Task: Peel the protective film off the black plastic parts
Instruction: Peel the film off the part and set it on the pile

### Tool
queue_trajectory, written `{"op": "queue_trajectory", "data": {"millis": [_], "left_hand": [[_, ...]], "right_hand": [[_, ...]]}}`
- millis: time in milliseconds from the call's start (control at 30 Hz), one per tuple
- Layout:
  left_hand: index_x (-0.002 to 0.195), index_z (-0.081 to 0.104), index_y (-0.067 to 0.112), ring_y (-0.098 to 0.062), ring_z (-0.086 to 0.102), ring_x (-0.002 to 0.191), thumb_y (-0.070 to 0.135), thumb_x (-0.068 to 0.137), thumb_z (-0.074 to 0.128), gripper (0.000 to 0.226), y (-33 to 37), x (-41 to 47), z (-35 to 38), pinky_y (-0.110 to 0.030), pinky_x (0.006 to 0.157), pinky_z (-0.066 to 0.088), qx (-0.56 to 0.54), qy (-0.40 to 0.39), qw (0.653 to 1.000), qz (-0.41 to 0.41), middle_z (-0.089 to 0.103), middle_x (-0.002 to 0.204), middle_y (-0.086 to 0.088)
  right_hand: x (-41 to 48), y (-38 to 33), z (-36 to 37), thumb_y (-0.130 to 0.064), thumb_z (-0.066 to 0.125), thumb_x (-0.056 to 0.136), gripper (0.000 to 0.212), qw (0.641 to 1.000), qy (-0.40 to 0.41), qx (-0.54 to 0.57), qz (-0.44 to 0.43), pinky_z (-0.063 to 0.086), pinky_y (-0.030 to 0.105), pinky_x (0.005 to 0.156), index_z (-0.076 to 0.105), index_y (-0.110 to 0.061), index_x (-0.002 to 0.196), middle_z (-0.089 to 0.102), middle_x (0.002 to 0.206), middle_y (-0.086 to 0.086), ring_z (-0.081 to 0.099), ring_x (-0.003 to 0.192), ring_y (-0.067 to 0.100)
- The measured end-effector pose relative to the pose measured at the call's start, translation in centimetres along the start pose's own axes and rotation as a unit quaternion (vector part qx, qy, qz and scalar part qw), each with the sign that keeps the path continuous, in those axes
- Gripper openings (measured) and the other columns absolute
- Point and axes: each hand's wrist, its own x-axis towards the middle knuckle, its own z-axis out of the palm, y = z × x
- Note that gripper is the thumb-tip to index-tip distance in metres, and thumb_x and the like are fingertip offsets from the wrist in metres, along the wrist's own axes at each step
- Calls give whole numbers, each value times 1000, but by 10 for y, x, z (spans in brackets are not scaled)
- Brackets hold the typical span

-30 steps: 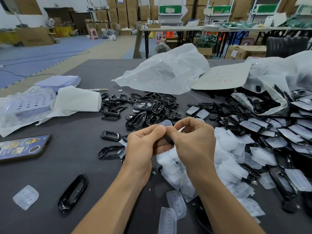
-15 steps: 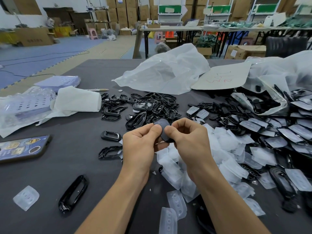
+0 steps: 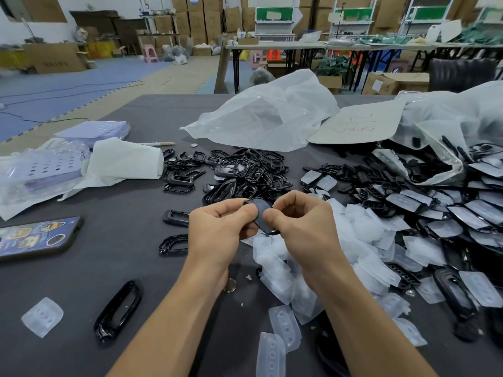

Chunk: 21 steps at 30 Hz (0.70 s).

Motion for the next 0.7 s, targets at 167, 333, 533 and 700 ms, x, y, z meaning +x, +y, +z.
{"op": "queue_trajectory", "data": {"millis": [167,333,533,700], "left_hand": [[70,82,12,-17,59,55,-3,85,76,22,0,0,1,-22,55,55,-16,11,1000,0,72,68,-12],[83,83,9,-19,65,63,-3,88,69,19,3,-1,-3,-23,61,58,5,-33,999,-3,77,76,-14],[91,80,3,-21,71,64,-2,87,72,10,3,6,-11,-27,61,58,71,-47,996,-1,77,77,-17],[97,77,-3,-18,71,61,-1,88,74,10,2,7,-13,-23,58,57,63,-53,996,-21,77,79,-20]], "right_hand": [[-3,-4,3,-10,72,77,18,998,-56,28,6,47,24,54,75,-27,72,69,66,-3,55,54,10],[-2,-5,1,4,72,82,26,999,-37,27,-7,46,17,53,76,-19,72,70,64,-2,58,53,4],[-2,-5,-2,4,73,81,24,999,-48,10,-11,45,15,54,78,-20,75,72,66,-2,59,56,3],[-2,-5,-1,-2,74,80,25,999,-41,18,0,45,18,56,79,-26,77,73,68,-4,59,59,4]]}}
